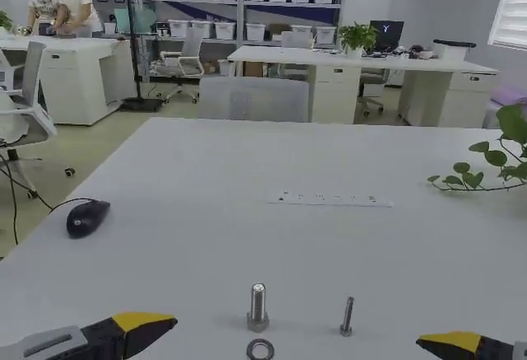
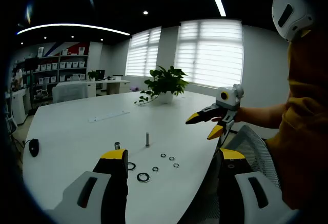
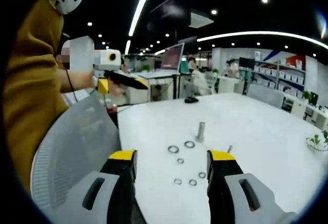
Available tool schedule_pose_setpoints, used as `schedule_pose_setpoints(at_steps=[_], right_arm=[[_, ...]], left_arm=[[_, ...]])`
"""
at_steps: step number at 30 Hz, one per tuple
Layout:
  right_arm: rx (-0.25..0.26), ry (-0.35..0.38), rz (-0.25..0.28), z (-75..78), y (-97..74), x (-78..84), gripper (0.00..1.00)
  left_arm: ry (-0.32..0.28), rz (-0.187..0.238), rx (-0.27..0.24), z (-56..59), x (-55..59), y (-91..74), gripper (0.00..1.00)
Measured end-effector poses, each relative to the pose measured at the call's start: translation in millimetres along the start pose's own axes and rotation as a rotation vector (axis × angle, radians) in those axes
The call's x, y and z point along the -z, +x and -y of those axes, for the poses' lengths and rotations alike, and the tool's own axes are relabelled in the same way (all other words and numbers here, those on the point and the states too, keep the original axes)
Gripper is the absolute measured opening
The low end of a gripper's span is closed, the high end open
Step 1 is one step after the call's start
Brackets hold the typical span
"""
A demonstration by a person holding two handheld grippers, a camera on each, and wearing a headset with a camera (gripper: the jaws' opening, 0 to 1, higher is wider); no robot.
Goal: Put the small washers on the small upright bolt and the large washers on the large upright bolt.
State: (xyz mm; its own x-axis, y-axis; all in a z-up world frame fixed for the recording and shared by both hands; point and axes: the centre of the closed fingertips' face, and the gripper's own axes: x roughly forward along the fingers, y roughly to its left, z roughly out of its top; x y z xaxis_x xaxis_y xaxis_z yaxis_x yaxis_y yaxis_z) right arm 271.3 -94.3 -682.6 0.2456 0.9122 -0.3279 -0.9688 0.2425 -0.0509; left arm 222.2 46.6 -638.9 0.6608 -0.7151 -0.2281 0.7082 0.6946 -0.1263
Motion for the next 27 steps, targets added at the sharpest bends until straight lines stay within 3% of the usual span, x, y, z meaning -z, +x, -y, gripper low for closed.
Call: schedule_pose_setpoints(at_steps=[27], right_arm=[[0.003, 0.001, -0.038, 1.8, -1.2, 10.5, 0.56]], left_arm=[[0.002, 0.0, 0.006, 3.3, 0.1, 0.8, 0.7]])
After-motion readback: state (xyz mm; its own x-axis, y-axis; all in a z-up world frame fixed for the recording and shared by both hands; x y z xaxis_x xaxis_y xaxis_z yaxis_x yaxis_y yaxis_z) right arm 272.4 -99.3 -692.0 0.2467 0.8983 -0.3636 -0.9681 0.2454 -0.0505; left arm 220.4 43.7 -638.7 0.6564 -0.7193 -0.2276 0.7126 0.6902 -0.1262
